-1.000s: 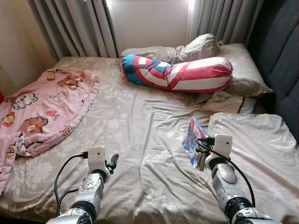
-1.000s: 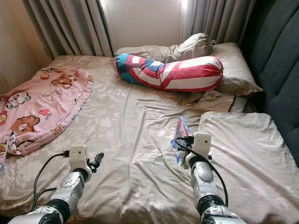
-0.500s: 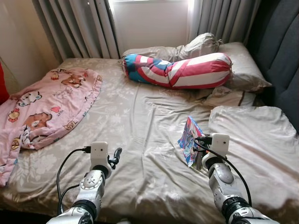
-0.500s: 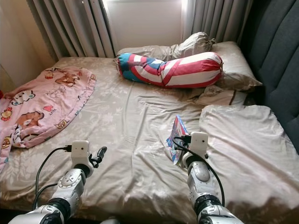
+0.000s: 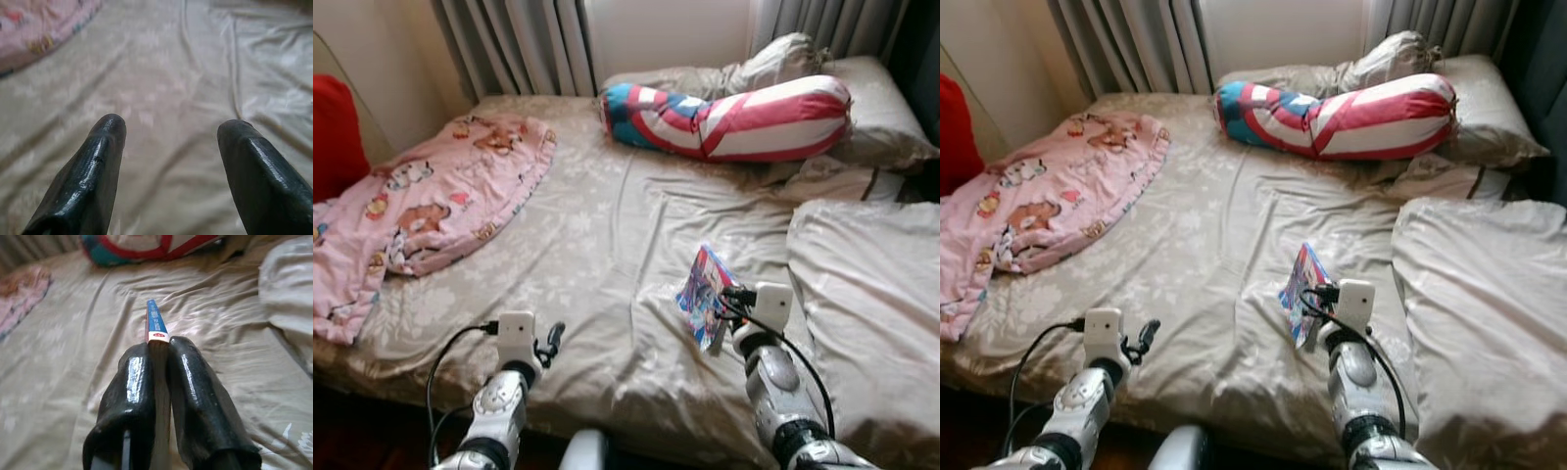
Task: Clean up the room
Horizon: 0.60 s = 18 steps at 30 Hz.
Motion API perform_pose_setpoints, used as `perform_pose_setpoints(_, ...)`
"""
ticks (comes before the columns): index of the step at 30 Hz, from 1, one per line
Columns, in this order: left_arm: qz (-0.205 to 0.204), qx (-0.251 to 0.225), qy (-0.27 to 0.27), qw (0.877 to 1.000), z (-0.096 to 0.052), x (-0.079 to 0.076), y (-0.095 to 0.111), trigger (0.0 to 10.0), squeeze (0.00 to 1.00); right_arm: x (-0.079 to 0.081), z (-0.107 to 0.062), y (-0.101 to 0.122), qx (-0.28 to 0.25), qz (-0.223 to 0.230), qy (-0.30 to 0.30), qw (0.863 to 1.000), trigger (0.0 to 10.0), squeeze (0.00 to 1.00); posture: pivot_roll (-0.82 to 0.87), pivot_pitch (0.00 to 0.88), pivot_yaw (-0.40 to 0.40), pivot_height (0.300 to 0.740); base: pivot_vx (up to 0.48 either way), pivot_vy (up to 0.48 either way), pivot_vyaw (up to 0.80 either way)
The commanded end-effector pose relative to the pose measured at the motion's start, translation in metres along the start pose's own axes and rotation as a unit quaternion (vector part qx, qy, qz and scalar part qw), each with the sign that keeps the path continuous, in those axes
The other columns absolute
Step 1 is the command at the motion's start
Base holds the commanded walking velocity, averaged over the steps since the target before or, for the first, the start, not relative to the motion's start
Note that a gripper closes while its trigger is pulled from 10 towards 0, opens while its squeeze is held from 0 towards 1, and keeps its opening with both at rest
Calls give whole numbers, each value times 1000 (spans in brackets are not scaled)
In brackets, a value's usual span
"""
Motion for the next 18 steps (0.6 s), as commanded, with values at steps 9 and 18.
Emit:
perform_pose_setpoints(9, 18, -34, -6, 999, -10, 3, 0, 10000, 0, 7, 11, 18, -38, 113, -14, 993, 10000, 0, 71, 65, 76, 637, 0, 0, 0)
perform_pose_setpoints(18, 35, -50, -12, 998, -21, 9, 2, 10000, 0, -2, 19, 31, -53, 195, -39, 979, 10000, 0, 104, 118, 102, 637, 0, 0, 0)
Point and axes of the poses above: a point about 5 cm out from each wrist's last joint towards the gripper, its own z axis pointing out of the wrist towards the gripper, its own y axis along the axis of the wrist's last joint, x = y × z, the point moved 1 cm from there along z, pointing out of the wrist towards the gripper, and after that the axes turned 2 degrees about z, right-handed, at the moved point
